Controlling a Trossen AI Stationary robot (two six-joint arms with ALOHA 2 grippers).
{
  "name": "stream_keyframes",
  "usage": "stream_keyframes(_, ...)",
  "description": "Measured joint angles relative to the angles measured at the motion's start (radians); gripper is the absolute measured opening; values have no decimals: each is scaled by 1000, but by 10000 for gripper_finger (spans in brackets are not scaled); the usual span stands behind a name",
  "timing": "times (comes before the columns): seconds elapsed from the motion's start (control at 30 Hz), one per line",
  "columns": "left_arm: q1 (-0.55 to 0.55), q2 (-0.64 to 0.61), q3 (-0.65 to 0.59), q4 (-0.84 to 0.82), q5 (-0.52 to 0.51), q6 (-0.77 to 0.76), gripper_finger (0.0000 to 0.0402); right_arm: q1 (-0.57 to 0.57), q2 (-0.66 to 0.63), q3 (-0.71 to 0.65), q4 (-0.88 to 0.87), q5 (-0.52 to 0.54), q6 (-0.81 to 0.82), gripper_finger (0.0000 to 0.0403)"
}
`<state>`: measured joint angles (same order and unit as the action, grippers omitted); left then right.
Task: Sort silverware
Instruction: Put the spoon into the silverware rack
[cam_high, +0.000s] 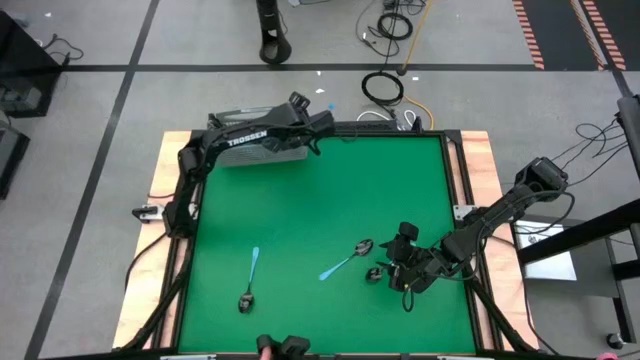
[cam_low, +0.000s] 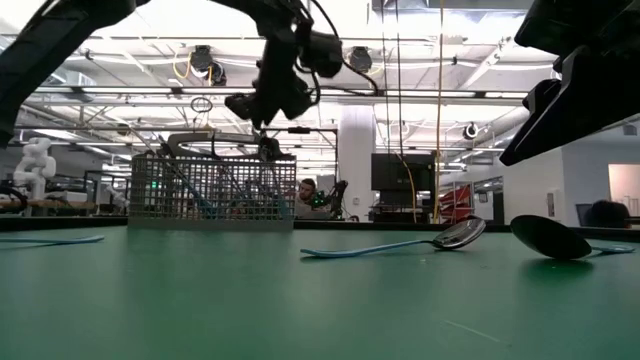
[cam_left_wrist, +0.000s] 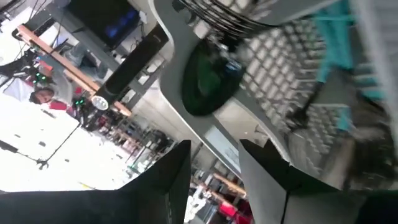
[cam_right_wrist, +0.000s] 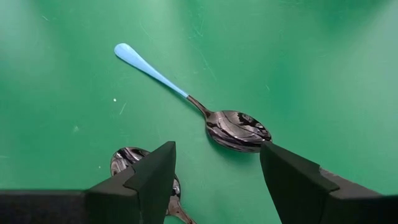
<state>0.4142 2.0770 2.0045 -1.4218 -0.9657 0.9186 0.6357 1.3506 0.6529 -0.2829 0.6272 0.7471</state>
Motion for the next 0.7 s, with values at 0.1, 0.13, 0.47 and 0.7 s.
stream_keyframes(0.1,-20,-41,0,-62,48,-62,137,0,0,0,0,0,0,224)
stream_keyframes(0.13,-27,-57,0,-78,77,-88,136,0,0,0,0,0,0,224)
stream_keyframes(0.47,-205,-187,2,-151,336,-710,136,0,-1,0,15,0,0,224)
stream_keyframes(0.7,-341,-222,2,-148,815,-1135,136,0,-1,0,33,0,11,224)
